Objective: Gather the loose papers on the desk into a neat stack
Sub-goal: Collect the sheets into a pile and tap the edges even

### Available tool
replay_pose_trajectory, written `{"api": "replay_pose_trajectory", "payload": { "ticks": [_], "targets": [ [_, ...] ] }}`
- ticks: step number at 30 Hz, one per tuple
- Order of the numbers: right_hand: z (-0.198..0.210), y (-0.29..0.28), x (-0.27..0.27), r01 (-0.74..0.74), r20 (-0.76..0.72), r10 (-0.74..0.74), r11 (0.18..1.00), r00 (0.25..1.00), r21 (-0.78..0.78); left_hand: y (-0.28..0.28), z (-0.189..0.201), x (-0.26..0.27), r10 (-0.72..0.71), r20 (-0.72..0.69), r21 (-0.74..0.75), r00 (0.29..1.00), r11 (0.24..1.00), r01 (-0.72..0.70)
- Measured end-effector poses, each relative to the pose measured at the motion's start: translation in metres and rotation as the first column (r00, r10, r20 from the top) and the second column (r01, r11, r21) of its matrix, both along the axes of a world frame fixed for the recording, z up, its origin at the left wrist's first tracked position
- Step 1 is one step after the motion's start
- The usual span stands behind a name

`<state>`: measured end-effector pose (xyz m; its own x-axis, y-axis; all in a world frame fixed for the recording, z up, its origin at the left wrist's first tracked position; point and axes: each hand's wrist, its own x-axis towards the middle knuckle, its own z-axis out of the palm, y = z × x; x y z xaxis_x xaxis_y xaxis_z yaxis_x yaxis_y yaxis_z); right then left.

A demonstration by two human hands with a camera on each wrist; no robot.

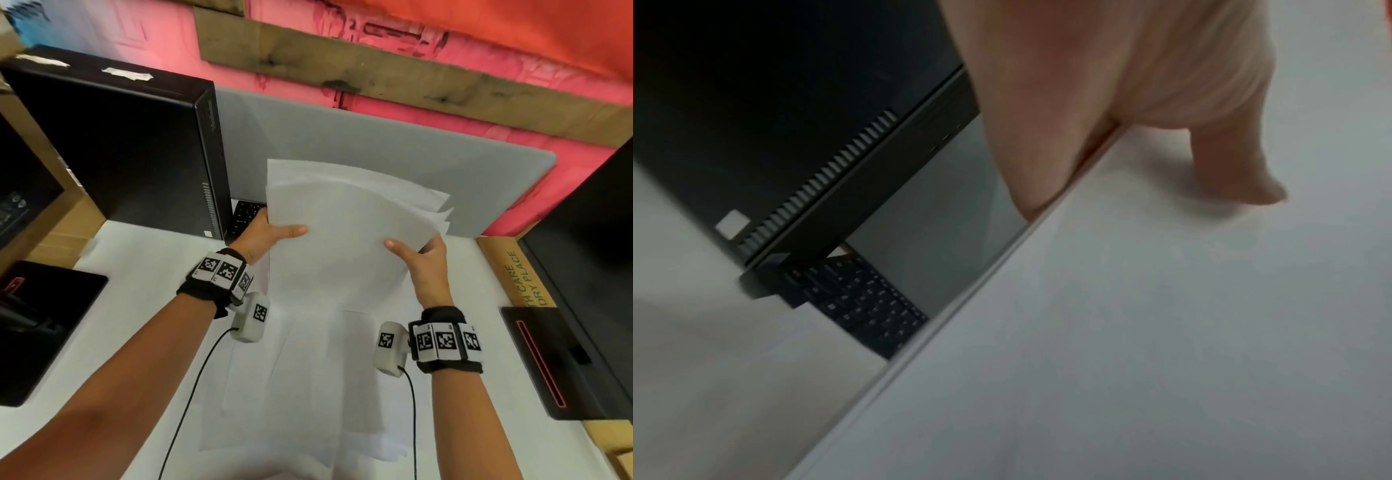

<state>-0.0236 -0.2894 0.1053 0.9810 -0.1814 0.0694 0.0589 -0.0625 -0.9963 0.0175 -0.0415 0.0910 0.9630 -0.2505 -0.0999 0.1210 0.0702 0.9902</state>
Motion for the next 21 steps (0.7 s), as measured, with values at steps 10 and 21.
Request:
{"api": "replay_pose_trajectory", "payload": {
  "ticks": [10, 21],
  "targets": [
    [0.011, 0.001, -0.008, 0.051, 0.050, -0.050, 0.999, 0.997, -0.018, -0.002, 0.022, -0.012, 0.121, 0.129, -0.084, 0.984, 0.990, -0.111],
    [-0.035, 0.004, -0.002, -0.016, -0.236, -0.005, 0.996, 0.972, -0.084, -0.011, -0.025, -0.009, 0.109, -0.059, 0.028, 0.992, 0.994, -0.107]
  ]
}}
